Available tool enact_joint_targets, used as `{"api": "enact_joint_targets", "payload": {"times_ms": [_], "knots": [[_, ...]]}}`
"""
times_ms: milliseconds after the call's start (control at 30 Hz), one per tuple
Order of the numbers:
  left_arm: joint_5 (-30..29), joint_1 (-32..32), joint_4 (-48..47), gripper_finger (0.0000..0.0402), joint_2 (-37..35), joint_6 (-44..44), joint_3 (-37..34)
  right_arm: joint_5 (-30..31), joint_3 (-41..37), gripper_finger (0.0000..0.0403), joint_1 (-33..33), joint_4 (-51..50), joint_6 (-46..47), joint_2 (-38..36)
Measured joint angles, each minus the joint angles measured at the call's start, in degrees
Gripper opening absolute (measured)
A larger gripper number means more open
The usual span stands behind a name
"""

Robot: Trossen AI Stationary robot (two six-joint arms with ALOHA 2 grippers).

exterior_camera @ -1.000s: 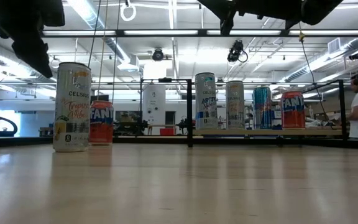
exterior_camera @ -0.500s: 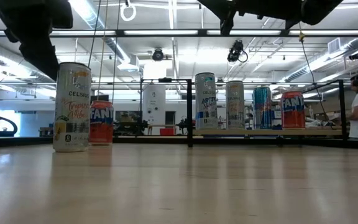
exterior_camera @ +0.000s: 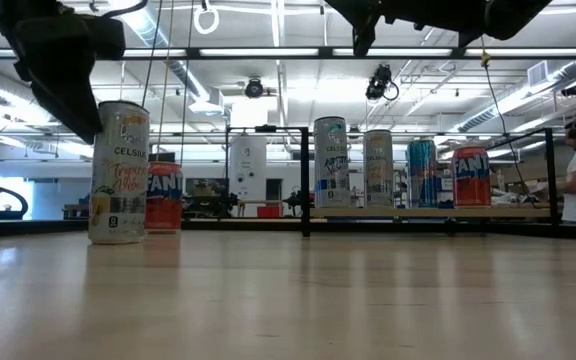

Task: Place canned beverage on shelf
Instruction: Put the white yellow soda can on the shelf aligned with the other yellow white soda can

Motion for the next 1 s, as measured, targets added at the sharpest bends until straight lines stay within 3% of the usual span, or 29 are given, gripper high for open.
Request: {"api": "enact_joint_targets", "payload": {"times_ms": [1000], "knots": [[-4.35, 0.00, 11.51, 0.0318, 12.85, 4.53, 0.00, -0.04, 0.00, 0.0187, 0.04, 0.08, 0.00, 0.00]]}}
